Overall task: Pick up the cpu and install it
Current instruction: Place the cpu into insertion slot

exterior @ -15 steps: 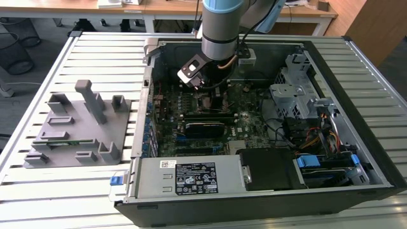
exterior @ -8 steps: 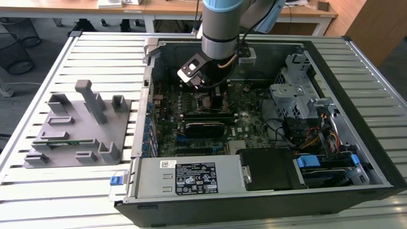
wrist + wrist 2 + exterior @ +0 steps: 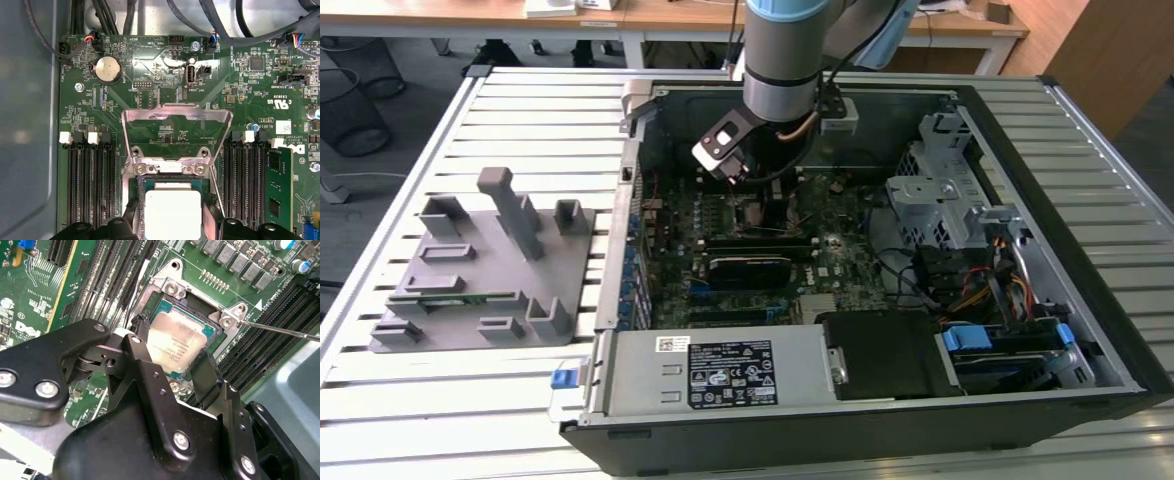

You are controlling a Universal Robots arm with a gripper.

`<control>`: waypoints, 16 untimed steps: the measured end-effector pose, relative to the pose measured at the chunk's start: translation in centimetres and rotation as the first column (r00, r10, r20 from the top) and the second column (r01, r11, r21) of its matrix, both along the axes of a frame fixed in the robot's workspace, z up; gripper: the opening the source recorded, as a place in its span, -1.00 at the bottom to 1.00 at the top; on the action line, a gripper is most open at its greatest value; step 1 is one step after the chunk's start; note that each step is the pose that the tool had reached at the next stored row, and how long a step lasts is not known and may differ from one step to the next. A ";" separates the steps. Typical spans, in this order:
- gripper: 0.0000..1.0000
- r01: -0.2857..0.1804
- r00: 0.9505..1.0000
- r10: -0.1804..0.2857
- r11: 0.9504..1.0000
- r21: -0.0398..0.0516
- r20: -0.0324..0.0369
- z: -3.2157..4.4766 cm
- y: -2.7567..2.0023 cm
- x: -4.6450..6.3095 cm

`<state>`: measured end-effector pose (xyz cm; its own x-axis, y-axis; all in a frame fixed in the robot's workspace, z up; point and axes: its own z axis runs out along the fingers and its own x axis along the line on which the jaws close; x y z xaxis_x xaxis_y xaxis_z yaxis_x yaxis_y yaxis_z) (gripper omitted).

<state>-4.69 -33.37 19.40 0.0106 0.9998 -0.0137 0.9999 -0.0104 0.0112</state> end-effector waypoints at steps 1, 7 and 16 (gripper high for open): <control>0.19 0.000 1.000 0.000 1.000 0.000 0.000 0.00 0.01 0.0; 0.06 0.000 1.000 0.000 1.000 0.000 0.000 0.00 0.05 0.0; 0.21 0.000 1.000 0.000 1.000 -0.001 0.000 0.08 0.04 0.0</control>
